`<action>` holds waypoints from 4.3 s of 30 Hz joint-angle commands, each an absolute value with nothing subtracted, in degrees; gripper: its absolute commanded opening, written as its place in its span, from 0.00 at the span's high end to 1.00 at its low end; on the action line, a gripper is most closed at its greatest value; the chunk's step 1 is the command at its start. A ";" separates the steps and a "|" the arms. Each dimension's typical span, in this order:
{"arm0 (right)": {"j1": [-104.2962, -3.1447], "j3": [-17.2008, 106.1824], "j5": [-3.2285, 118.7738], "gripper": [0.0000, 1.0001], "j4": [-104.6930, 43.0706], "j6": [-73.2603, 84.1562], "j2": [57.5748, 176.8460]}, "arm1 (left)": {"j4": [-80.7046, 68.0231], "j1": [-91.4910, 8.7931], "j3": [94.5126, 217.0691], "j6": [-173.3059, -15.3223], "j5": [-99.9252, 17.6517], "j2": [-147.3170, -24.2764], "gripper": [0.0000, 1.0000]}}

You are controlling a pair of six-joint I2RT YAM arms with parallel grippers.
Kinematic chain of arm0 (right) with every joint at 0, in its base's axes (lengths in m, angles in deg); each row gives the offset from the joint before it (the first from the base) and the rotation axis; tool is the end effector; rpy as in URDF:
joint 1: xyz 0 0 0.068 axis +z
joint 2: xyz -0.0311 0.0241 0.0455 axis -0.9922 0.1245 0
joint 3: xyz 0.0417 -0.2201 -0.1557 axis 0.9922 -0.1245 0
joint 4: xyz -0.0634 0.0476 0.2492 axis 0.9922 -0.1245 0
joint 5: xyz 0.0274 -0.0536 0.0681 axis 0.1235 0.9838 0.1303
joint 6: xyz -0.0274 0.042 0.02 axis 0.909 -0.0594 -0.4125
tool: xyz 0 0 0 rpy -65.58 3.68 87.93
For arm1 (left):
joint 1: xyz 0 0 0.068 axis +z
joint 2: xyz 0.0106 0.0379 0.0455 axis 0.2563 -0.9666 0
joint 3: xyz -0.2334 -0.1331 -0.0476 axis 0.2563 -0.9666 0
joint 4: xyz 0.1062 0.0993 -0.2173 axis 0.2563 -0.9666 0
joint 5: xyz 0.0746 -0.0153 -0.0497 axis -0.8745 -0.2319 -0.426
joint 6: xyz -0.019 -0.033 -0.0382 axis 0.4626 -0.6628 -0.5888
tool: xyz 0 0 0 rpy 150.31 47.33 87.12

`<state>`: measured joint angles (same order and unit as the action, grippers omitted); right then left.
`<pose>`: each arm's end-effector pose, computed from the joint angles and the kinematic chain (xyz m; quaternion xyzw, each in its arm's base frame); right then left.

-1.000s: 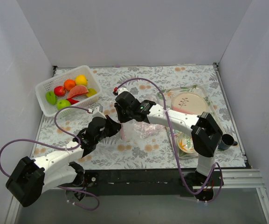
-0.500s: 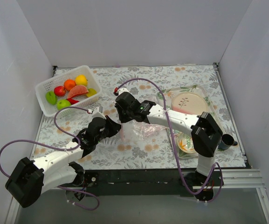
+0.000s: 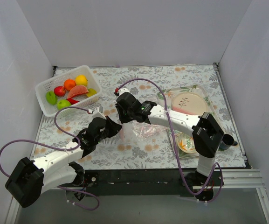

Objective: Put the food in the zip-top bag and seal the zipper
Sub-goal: Open the zipper of the food storage bag at the center of the board, then pick up the fake fruit from the bin.

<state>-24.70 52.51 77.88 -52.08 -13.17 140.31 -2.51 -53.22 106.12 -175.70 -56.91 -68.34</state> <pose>0.2258 0.3489 0.2663 -0.2141 0.8850 0.1933 0.3654 0.1669 -0.1264 0.1902 -0.4247 0.7509 -0.4346 0.2587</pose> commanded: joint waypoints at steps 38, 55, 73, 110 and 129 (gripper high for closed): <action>-23.08 54.99 75.61 0.64 -53.24 -10.77 140.45 | -3.26 -54.05 107.18 -175.20 -59.33 -66.82 1.00; -23.08 59.64 77.81 0.77 -56.58 -10.33 144.93 | -5.54 -54.22 107.79 -173.79 -59.77 -64.62 1.00; -25.46 67.64 93.25 0.99 -64.57 -6.20 141.88 | -27.86 -54.22 115.25 -178.44 -74.08 -62.50 1.00; -32.57 67.12 83.62 0.99 -50.70 -4.96 144.41 | -37.16 -36.84 142.64 -169.39 -81.46 -68.90 0.28; -32.57 59.12 74.82 0.99 -45.07 -7.16 142.65 | -32.00 -0.70 152.61 -156.92 -61.27 -106.97 0.07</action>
<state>-32.59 59.79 76.79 -49.18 -6.44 146.02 -35.73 -0.92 152.70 -161.04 -70.72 -103.73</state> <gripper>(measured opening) 0.032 0.920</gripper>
